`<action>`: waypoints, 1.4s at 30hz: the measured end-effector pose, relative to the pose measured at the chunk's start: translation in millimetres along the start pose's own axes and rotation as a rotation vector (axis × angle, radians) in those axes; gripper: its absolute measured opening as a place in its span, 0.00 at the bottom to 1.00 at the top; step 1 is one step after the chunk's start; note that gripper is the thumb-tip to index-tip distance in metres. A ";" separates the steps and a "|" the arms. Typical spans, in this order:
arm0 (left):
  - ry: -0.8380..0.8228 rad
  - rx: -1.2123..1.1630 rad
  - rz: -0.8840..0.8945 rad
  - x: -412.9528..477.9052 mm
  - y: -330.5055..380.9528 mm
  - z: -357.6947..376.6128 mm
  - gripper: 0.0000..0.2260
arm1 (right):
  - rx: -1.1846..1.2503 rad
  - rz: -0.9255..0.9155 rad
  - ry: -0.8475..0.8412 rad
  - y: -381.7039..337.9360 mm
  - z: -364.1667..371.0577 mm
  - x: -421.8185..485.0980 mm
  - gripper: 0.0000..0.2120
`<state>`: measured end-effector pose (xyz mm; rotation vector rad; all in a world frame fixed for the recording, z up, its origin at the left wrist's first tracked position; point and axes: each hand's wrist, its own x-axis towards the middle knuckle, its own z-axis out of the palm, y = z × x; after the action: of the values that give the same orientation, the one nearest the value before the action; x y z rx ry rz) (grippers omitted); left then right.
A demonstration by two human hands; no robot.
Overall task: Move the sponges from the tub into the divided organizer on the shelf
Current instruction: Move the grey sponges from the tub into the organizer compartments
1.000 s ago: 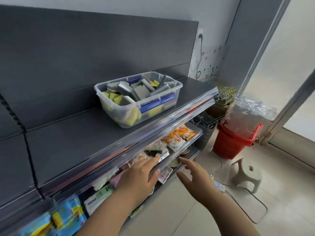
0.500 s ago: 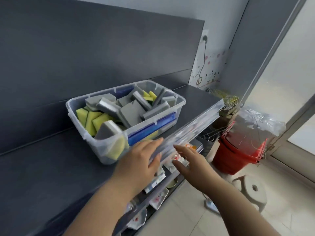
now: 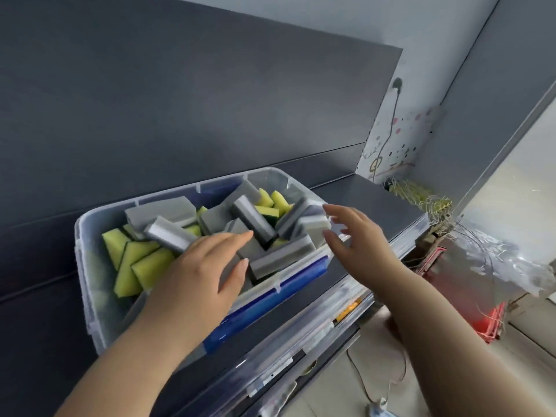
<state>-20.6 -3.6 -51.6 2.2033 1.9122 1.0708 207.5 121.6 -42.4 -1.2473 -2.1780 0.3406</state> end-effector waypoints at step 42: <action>0.195 0.517 -0.711 54.0 48.2 59.3 0.19 | -0.082 -0.377 -0.805 58.4 78.8 182.3 0.25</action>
<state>51.4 56.2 -49.9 1.3409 2.9759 0.7304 130.7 312.5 -65.6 -0.7635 -3.0634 0.6840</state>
